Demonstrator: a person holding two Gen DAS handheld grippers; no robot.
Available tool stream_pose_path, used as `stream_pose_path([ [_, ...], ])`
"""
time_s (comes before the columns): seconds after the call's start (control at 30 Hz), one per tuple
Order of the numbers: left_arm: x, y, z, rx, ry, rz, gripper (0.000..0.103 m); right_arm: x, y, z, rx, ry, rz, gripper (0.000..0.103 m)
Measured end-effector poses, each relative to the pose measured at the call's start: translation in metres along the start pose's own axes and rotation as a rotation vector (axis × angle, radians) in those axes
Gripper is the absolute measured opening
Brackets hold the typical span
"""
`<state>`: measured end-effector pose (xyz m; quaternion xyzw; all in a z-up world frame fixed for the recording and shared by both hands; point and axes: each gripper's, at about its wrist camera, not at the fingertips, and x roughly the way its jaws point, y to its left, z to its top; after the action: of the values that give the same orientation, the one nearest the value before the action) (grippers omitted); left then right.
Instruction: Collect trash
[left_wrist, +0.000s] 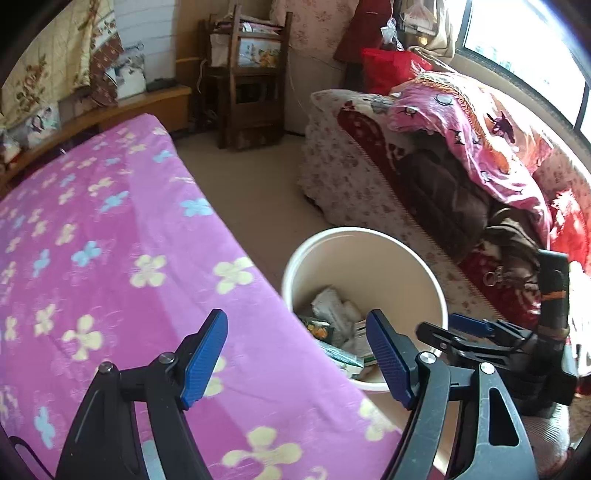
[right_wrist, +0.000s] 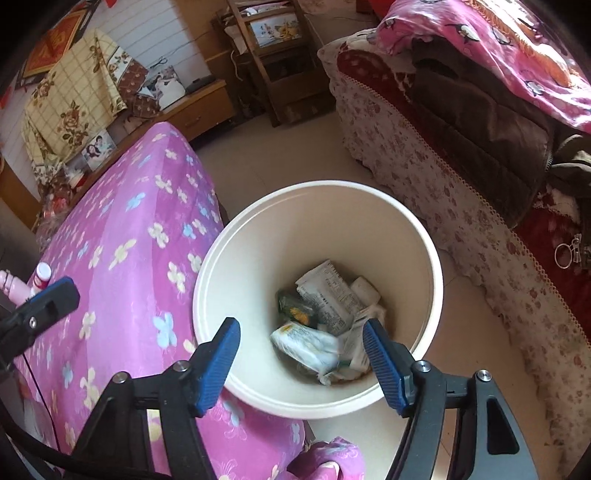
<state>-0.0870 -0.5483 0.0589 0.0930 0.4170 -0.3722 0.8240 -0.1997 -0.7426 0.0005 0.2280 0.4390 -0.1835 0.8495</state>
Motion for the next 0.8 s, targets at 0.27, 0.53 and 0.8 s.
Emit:
stream_pose_path([
  [0.27, -0.029, 0.007, -0.013, 0.009, -0.054, 0.05, 0.078, -0.031, 0.034, -0.014, -0.047, -0.063, -0.028, 0.072],
  [0.53, -0.085, 0.017, -0.023, -0.035, -0.174, 0.072, 0.078, -0.084, 0.072, -0.026, -0.078, -0.171, -0.06, 0.072],
  [0.8, -0.14, 0.025, -0.039, -0.027, -0.285, 0.114, 0.078, -0.136, 0.102, -0.04, -0.084, -0.3, -0.082, 0.072],
])
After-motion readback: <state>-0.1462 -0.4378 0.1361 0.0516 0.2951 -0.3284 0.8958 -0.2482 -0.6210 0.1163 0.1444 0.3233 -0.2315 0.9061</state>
